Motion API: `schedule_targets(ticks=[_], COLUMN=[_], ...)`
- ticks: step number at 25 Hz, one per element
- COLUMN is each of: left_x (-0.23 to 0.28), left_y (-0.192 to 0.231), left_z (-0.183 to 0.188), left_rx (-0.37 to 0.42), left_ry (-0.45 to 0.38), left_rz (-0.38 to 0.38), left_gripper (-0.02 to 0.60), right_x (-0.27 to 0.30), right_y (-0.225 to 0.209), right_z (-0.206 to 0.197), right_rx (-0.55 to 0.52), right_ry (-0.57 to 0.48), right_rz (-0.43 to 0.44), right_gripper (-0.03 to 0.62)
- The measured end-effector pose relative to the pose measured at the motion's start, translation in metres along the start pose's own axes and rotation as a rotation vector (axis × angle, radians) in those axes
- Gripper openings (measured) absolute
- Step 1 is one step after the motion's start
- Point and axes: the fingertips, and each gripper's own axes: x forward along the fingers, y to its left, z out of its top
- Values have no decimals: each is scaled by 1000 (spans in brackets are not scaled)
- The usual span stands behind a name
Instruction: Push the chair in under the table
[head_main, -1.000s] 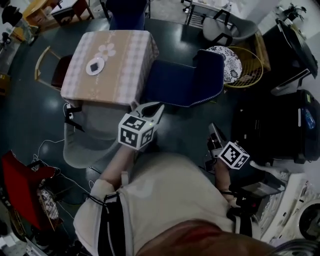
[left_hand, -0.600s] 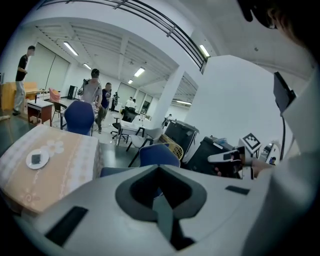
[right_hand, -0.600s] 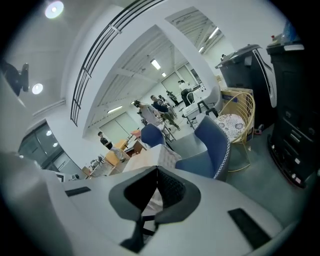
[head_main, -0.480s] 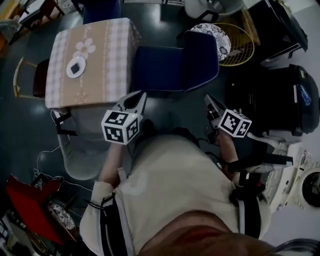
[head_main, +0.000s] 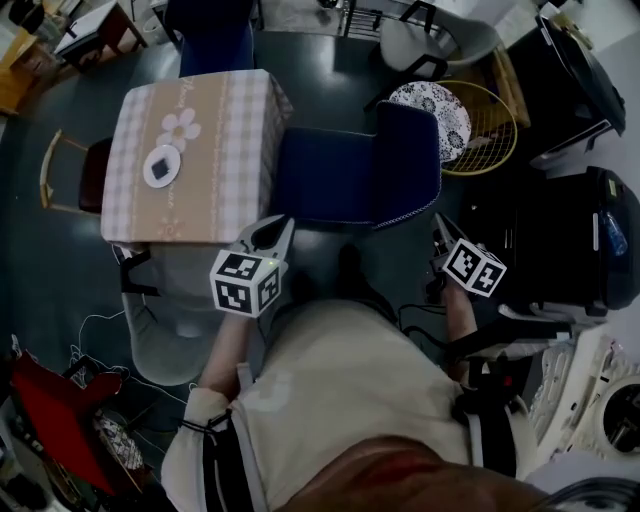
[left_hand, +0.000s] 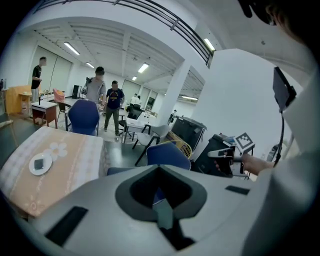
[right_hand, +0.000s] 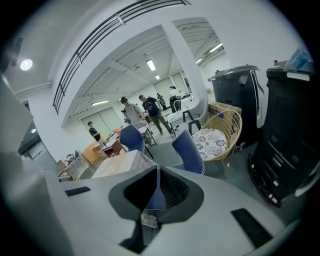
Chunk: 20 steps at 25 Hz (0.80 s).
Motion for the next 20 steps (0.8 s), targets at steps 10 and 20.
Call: schedule_targets(ticks=[10, 20], left_x=[42, 65], left_y=[-22, -23], left_z=[38, 37], left_rx=[26, 9], left_ry=[5, 56], left_rz=[60, 127], left_gripper=[9, 9], right_x=[54, 112], right_y=[-66, -143], right_z=[24, 17], right_rx=[-5, 43], right_ry=[122, 262], right_rz=[1, -66], right_gripper=[261, 259])
